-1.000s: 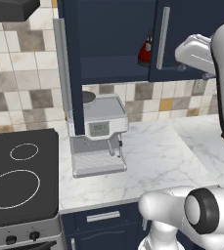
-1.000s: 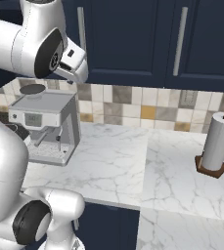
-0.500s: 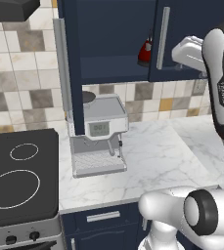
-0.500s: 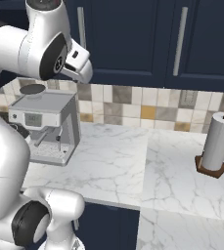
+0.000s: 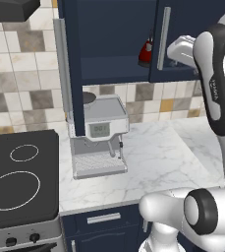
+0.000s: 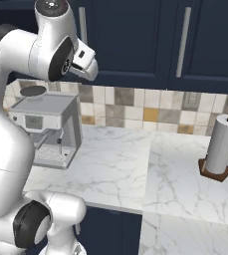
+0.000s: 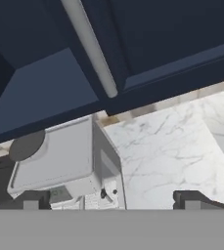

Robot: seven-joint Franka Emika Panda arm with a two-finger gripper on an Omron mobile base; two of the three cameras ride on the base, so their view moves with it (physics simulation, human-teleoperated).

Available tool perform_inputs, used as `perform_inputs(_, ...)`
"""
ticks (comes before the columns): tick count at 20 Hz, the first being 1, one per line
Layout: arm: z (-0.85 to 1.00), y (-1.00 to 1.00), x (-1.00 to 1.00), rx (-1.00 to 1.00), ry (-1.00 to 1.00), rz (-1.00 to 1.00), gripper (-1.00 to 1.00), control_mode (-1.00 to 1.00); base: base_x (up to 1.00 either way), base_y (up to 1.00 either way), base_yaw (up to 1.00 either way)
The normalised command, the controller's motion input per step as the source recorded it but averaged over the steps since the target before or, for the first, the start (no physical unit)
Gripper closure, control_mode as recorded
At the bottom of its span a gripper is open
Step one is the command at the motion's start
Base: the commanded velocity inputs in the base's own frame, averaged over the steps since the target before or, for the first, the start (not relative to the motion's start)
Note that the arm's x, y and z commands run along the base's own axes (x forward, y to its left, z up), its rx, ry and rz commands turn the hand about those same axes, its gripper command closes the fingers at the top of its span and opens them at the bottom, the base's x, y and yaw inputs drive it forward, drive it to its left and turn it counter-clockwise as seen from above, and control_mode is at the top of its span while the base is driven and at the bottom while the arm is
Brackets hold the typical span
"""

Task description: Open the cabinet, pick the kettle from the cabinet, and place it in the sink.

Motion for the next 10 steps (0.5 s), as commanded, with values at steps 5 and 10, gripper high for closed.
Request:
perform_inputs(5, 0.00, 0.00, 0.35, 0.00, -0.07, 0.00, -1.00, -1.00, 0.00, 0.00, 0.00)
perform_inputs(10, -0.01, 0.00, 0.38, 0.00, -0.04, 0.00, -1.00, -1.00, 0.00, 0.00, 0.00)
